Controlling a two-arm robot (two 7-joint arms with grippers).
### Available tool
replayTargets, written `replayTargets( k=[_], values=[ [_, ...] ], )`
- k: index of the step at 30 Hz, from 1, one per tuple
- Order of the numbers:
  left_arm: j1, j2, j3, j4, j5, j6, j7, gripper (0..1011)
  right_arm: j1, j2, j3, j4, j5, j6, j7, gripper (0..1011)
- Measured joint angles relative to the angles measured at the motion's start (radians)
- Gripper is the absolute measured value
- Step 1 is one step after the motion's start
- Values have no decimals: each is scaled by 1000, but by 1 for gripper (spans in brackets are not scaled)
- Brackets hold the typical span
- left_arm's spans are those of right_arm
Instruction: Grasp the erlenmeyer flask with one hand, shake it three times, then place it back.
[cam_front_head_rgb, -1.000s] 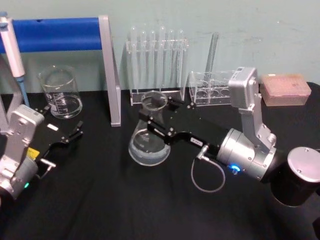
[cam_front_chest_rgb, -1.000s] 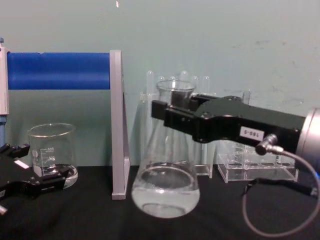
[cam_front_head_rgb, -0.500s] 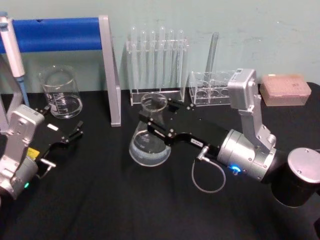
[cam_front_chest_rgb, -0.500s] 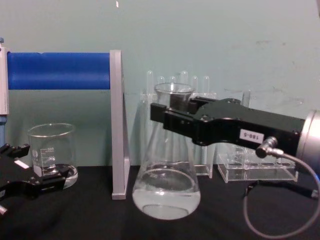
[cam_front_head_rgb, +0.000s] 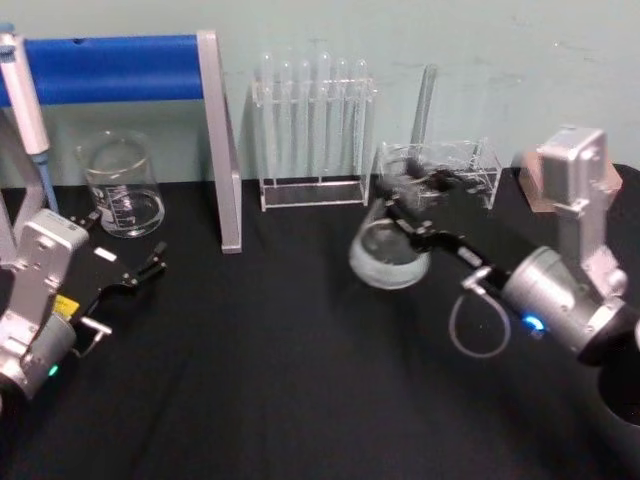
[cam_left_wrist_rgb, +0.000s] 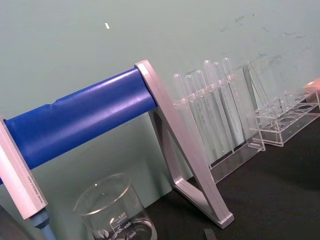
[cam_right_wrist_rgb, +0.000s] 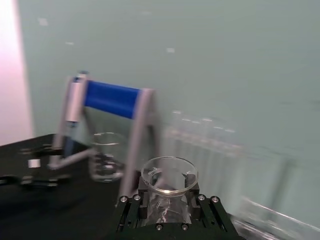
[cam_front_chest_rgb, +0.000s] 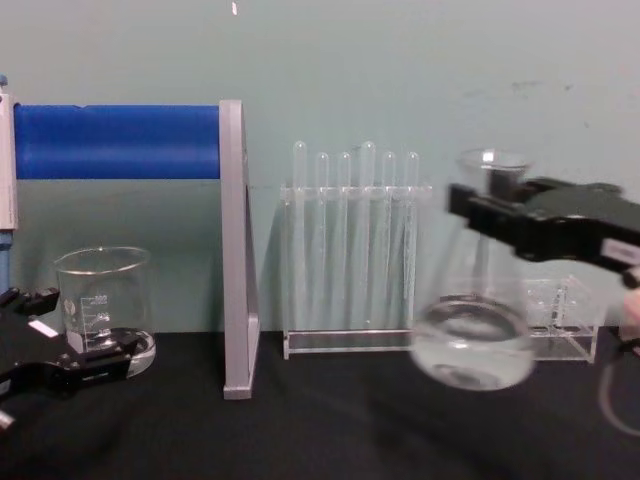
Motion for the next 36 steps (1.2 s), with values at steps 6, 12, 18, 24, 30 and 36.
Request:
replayTargets(
  k=[6,12,18,24,30,36],
  values=[
    [0,0,0,0,0,0,0,1001,-54,3,75,-27,-22,10,-79,449],
    [0,0,0,0,0,0,0,1001,-94,4,119,-53,-35,20,-114,449],
    [0,0,0,0,0,0,0,1001,-124,1,149,-74,-46,24,-123,449],
    [0,0,0,0,0,0,0,1001,-124,-10,147,-77,-55,28,-93,449],
    [0,0,0,0,0,0,0,1001,-100,-25,115,-65,-59,30,-35,449],
    [0,0,0,0,0,0,0,1001,-58,-42,55,-42,-60,34,42,449]
  ],
)
